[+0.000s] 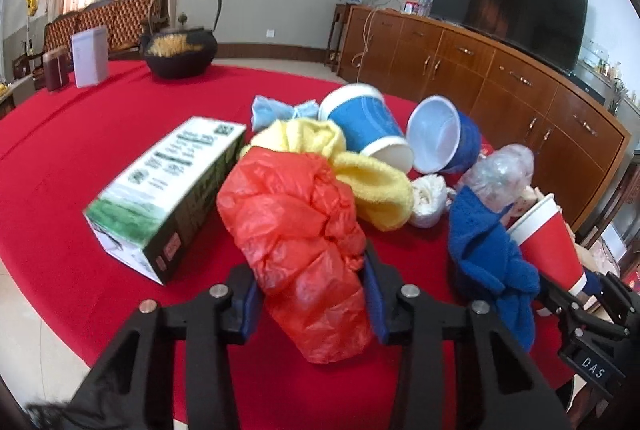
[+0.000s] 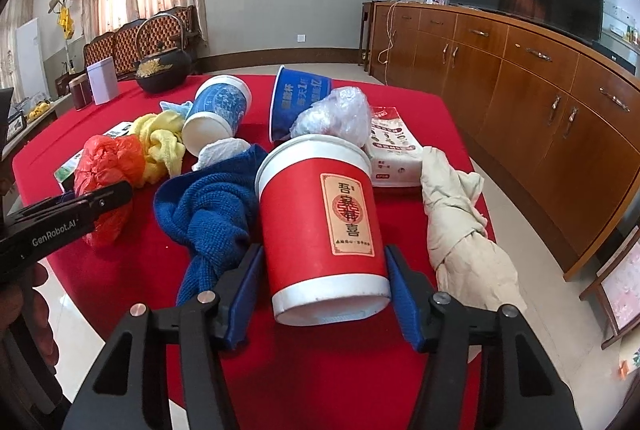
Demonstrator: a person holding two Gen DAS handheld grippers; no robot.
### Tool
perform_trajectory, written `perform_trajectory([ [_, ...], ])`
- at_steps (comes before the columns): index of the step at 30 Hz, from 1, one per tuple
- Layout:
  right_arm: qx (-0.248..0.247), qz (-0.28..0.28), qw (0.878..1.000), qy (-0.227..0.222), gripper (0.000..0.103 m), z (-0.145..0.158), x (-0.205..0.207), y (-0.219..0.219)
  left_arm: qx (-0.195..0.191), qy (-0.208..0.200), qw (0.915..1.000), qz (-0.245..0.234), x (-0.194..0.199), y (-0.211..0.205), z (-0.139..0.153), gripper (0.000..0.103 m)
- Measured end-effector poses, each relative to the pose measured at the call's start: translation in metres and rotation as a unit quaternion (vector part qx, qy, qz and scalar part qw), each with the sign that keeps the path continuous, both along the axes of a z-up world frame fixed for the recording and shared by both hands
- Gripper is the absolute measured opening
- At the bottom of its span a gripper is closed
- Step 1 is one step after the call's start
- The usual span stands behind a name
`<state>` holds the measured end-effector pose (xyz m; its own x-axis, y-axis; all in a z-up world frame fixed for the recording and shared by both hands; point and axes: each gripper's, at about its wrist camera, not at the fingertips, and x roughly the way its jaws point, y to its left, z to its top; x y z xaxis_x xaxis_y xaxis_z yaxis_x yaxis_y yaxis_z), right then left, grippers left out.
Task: Collect trash
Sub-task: 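Carry the cup and bag to the black bucket and open both tools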
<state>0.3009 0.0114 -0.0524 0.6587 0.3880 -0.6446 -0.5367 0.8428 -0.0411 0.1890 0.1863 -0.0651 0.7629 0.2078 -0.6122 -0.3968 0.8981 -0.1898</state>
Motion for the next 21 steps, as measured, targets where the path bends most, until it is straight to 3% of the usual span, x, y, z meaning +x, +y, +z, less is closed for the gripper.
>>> perform_trajectory([
  [12, 0.04, -0.015, 0.998, -0.042, 0.06, 0.04, -0.037, -0.026, 0.045, -0.042, 0.9971, -0.044, -0.035, -0.035, 0.037, 0.041],
  [21, 0.057, -0.117, 0.989, -0.071, 0.06, 0.07, -0.078, -0.129, 0.042, -0.067, 0.9897, -0.119, -0.048, -0.097, 0.057, 0.041],
])
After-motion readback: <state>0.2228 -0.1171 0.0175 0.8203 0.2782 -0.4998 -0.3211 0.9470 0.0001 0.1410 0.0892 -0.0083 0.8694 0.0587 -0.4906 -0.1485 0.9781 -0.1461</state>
